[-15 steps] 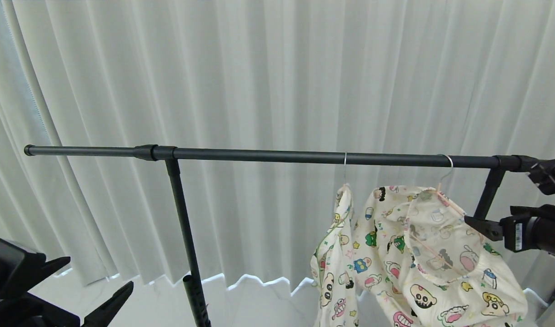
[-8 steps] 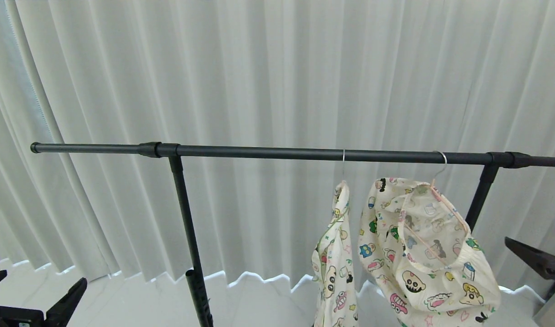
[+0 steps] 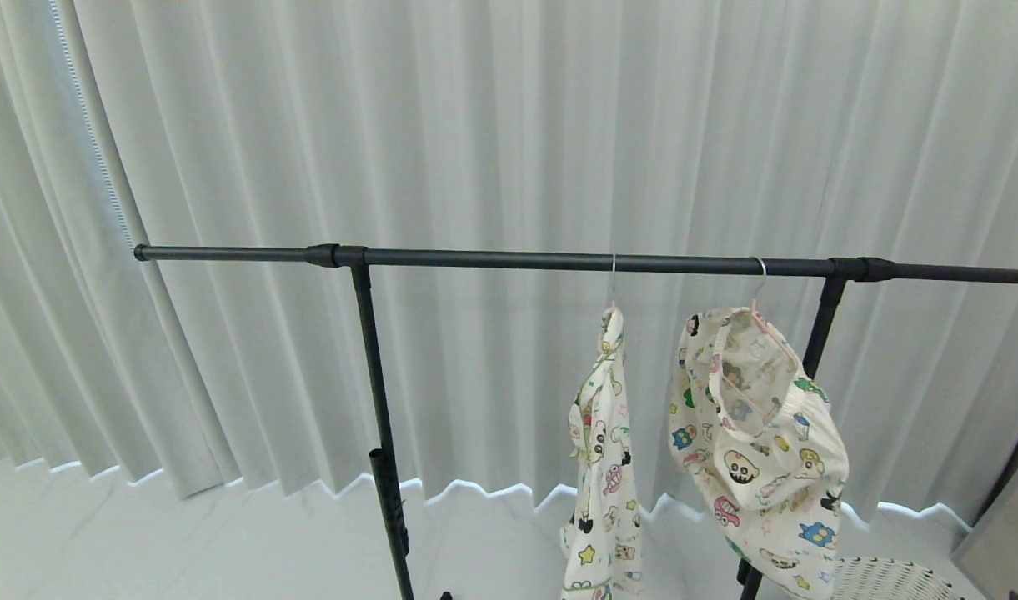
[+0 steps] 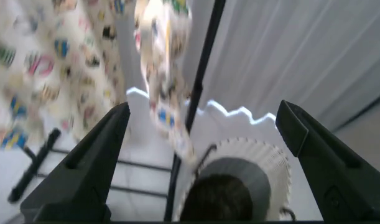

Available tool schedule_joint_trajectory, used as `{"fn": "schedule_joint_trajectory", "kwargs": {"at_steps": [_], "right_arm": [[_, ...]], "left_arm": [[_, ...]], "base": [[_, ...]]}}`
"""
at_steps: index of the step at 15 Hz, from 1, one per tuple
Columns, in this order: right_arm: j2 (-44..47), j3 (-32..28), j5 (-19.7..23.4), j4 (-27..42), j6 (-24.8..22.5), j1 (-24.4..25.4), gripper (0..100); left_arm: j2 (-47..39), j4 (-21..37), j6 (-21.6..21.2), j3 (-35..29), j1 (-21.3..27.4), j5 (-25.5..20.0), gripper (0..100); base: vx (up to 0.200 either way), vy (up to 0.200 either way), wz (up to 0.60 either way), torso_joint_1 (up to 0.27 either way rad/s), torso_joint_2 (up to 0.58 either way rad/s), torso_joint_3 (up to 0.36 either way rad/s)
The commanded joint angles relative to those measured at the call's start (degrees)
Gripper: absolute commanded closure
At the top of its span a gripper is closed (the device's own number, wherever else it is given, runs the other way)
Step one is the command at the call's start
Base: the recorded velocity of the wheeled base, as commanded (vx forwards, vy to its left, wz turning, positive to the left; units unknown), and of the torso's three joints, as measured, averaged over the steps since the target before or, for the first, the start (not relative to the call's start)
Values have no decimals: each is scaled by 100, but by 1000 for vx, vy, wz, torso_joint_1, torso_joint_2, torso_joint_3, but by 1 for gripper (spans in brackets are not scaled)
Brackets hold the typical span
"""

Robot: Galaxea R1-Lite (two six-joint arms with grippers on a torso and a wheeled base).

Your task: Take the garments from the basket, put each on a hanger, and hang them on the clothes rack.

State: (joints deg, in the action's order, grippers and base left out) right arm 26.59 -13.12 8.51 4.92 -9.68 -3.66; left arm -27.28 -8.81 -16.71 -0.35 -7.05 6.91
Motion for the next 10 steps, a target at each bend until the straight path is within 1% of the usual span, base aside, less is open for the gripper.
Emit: {"fn": "schedule_joint_trajectory", "kwargs": {"at_steps": [1,2,3,4,5,6,7,8,9,10], "right_arm": [[-1780,64,-174,1204,-219,-12,0],[-2175,160,-499,1564,-306,-12,0],[-2149,301,-684,1415,-298,-12,0],[-2149,389,-684,1195,-298,-3,0],[-2149,837,-684,272,-306,-3,0],[-2149,1004,-693,-106,-298,-12,0],[-2149,1154,-737,-387,-306,-12,0],[-2149,1162,-877,-405,-394,-12,0],[-2149,1162,-895,-405,-509,-12,0],[-2149,1162,-789,-405,-658,-12,0]], "left_arm": [[1322,767,-86,-70,28,-6,0],[1471,758,-86,-70,28,-6,0],[1638,758,-95,-70,28,-6,0],[1718,758,-95,-70,28,-6,0],[1981,758,-86,-70,28,3,0],[2166,758,-86,-53,28,29,0],[2175,758,-34,-53,28,196,0],[2175,758,-7,-53,28,425,0],[2175,758,1,-53,28,522,0],[2175,758,-16,-53,28,530,0]], "base": [[-200,0,0,2,-2,7],[-200,0,0,2,2,7],[-200,0,0,7,2,-2],[-200,0,0,2,7,7],[-200,0,0,2,-2,-7],[-200,0,0,2,-2,2],[0,0,0,0,0,0],[0,0,0,0,0,0],[0,0,0,0,0,0],[0,0,0,0,0,0]]}}
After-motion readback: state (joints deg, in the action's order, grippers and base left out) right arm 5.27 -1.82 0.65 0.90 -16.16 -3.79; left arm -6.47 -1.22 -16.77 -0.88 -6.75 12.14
